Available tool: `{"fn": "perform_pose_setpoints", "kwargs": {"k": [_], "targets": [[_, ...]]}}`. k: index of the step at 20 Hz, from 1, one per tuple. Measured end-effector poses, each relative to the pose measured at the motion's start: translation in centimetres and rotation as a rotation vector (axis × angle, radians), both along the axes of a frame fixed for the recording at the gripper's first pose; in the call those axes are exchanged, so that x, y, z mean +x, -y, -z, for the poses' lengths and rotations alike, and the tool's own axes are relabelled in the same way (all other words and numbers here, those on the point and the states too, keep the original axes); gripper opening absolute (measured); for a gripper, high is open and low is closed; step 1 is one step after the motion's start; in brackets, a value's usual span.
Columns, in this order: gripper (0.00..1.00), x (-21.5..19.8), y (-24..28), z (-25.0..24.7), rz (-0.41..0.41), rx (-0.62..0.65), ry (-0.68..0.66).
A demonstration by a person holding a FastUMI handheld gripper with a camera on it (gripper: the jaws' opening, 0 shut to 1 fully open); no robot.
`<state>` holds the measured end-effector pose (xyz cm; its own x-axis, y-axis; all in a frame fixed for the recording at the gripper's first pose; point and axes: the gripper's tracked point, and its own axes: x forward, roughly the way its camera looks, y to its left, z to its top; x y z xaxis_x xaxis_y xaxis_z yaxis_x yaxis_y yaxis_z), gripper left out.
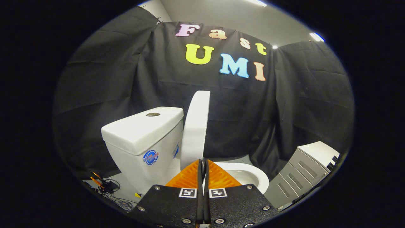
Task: Open the toilet lid.
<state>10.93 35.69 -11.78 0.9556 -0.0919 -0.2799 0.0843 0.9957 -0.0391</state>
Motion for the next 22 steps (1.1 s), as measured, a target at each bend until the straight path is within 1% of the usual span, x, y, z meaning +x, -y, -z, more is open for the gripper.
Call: {"fn": "perform_pose_setpoints", "kwargs": {"k": [6,10,12,15,20,21,22], "targets": [[0.0,0.7,-3.2,0.4,-0.061,0.042,0.001],[0.0,1.1,-4.5,0.4,-0.083,0.02,-0.001],[0.0,1.1,-5.0,0.7,-0.087,0.032,-0.003],[0.0,1.3,-5.0,0.6,-0.086,0.012,0.0],[0.0,1.2,-5.0,0.7,-0.106,-0.033,0.006],[0.01,1.3,-5.3,0.7,-0.122,-0.032,0.001],[0.04,1.4,-5.5,0.9,-0.138,-0.034,-0.011]]}}
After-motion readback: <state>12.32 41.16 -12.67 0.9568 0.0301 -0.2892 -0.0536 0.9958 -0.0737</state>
